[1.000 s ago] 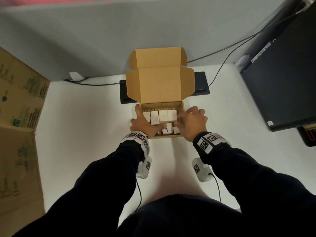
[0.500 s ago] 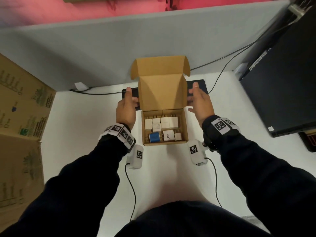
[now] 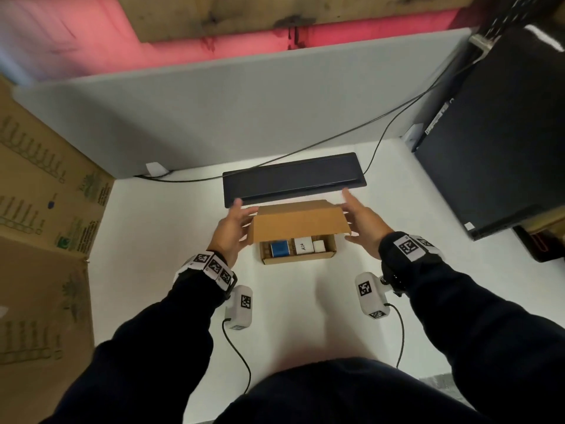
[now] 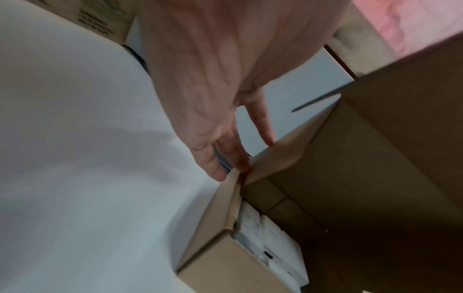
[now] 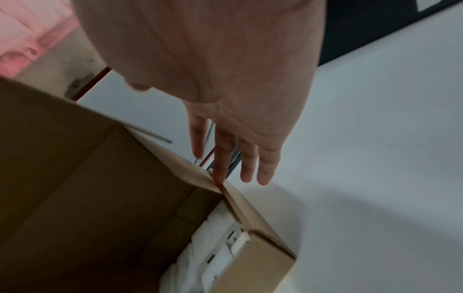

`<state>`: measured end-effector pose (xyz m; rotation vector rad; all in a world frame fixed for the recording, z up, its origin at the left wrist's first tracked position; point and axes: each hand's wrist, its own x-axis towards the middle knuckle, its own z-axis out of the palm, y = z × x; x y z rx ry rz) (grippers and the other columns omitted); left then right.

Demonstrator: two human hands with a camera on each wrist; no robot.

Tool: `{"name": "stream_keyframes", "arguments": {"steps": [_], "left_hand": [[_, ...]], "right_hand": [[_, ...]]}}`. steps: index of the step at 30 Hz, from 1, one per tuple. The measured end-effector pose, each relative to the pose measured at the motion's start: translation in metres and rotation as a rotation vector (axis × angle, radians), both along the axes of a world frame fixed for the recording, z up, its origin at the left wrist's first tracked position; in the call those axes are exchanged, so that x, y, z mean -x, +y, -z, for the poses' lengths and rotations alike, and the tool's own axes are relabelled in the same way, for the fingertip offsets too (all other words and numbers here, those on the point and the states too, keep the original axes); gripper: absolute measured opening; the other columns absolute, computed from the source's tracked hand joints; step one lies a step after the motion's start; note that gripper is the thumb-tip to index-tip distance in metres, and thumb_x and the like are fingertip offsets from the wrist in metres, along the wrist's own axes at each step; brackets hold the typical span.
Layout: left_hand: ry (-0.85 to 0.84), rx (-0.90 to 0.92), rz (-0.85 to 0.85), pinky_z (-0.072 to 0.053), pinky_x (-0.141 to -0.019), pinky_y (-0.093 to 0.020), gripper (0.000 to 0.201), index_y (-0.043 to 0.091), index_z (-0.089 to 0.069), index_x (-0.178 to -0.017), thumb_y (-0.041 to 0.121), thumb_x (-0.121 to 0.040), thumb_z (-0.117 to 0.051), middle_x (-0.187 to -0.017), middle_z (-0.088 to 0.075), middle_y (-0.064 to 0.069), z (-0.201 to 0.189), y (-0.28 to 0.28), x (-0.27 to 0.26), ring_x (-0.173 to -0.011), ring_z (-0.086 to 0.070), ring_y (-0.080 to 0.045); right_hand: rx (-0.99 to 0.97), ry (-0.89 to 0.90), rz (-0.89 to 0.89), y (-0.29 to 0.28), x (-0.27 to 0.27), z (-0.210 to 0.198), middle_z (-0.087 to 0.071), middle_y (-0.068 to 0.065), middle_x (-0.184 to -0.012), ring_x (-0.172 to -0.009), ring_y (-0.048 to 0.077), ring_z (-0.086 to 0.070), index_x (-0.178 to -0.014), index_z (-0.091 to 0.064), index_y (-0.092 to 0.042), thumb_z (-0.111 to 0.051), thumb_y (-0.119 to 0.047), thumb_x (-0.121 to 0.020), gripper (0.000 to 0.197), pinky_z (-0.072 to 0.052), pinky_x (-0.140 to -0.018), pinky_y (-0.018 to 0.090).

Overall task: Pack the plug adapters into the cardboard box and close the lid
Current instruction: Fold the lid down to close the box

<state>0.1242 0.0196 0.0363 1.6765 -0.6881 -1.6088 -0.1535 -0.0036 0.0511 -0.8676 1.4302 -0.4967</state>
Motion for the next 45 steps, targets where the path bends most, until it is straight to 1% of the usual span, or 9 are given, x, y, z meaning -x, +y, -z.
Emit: {"name": "stream_keyframes", "arguments": {"steps": [4,8,15,26,30,33,35,38,45], "left_hand": [[-0.265,0.025,0.204,-0.049,-0.108,-0.050,0.061,0.034,-0.068,-0.130,0.054,-0.073,-0.074,-0.120,-0.074,0.001,0.011,0.006,0.001,-0.114,-0.067,-0.023],[-0.330,-0.071,0.346,-0.055,-0.091,-0.037,0.071,0.045,-0.043,-0.148,0.043,-0.086,-0.077,-0.120,-0.071,-0.005,0.018,0.029,0.003,-0.108,-0.067,-0.021],[-0.257,-0.219,0.046,-0.065,-0.076,-0.050,0.039,0.007,-0.063,-0.079,0.043,-0.087,-0.076,-0.099,-0.077,-0.016,0.036,0.067,0.022,-0.084,-0.077,-0.030],[-0.127,-0.213,0.009,-0.064,-0.082,-0.041,0.028,-0.009,-0.068,-0.090,0.015,-0.085,-0.083,-0.106,-0.075,-0.027,0.033,0.068,0.027,-0.093,-0.076,-0.037],[-0.428,-0.145,0.160,-0.063,-0.085,-0.044,0.042,-0.003,-0.074,-0.087,0.037,-0.078,-0.086,-0.095,-0.077,-0.020,0.036,0.063,0.023,-0.094,-0.075,-0.030],[-0.670,0.005,0.280,-0.057,-0.094,-0.041,0.049,0.017,-0.061,-0.124,0.033,-0.083,-0.081,-0.123,-0.068,-0.011,0.031,0.057,0.028,-0.110,-0.066,-0.030],[-0.884,0.123,0.480,-0.047,-0.109,-0.049,0.080,0.032,-0.031,-0.154,0.028,-0.088,-0.076,-0.161,-0.031,-0.014,0.031,0.047,0.032,-0.138,-0.044,-0.037],[-1.187,0.271,0.857,-0.044,-0.108,-0.055,0.087,0.040,-0.019,-0.156,0.025,-0.089,-0.072,-0.168,0.007,-0.010,0.030,0.030,0.041,-0.150,-0.014,-0.041],[-1.345,0.406,0.929,-0.042,-0.104,-0.051,0.068,0.034,-0.045,-0.138,0.013,-0.080,-0.072,-0.158,-0.031,-0.011,0.042,-0.007,0.064,-0.136,-0.033,-0.044]], "right_hand": [[0.005,0.103,-0.092,0.013,0.001,0.013,-0.070,-0.004,-0.118,-0.113,0.019,-0.064,-0.127,-0.060,-0.034,-0.075,-0.065,-0.066,0.070,-0.046,-0.104,0.051],[-0.109,0.192,-0.123,0.032,0.005,0.024,-0.066,0.004,-0.122,-0.104,0.028,-0.067,-0.134,-0.046,-0.032,-0.075,-0.046,-0.083,0.060,-0.055,-0.089,0.043],[-0.146,0.180,-0.042,0.061,0.005,0.043,-0.065,0.011,-0.118,-0.102,0.029,-0.066,-0.121,-0.062,-0.007,-0.062,-0.037,-0.096,0.039,-0.059,-0.088,0.044],[-0.065,0.286,-0.071,0.055,0.005,0.048,-0.065,0.010,-0.108,-0.102,0.030,-0.064,-0.104,-0.065,-0.008,-0.061,-0.024,-0.096,0.018,-0.059,-0.088,0.046],[-0.012,0.438,-0.192,0.051,0.008,0.055,-0.068,0.010,-0.111,-0.099,0.029,-0.065,-0.107,-0.065,-0.015,-0.064,-0.022,-0.090,0.018,-0.058,-0.086,0.041],[0.160,0.613,-0.211,0.046,0.006,0.057,-0.061,0.007,-0.112,-0.091,0.025,-0.062,-0.113,-0.052,-0.021,-0.069,-0.025,-0.088,0.030,-0.049,-0.068,0.029],[0.361,0.675,-0.259,0.041,0.003,0.060,-0.048,0.010,-0.127,-0.099,0.029,-0.058,-0.126,-0.046,-0.025,-0.067,-0.019,-0.089,0.043,-0.050,-0.075,0.033],[0.583,0.857,-0.588,0.031,-0.003,0.061,-0.030,0.010,-0.147,-0.123,0.035,-0.040,-0.136,-0.041,-0.030,-0.063,-0.007,-0.082,0.063,-0.052,-0.086,0.042],[0.734,1.156,-0.803,-0.007,-0.004,0.052,-0.052,0.008,-0.124,-0.106,0.035,-0.048,-0.125,-0.048,-0.024,-0.061,-0.010,-0.079,0.050,-0.041,-0.080,0.045]]}}
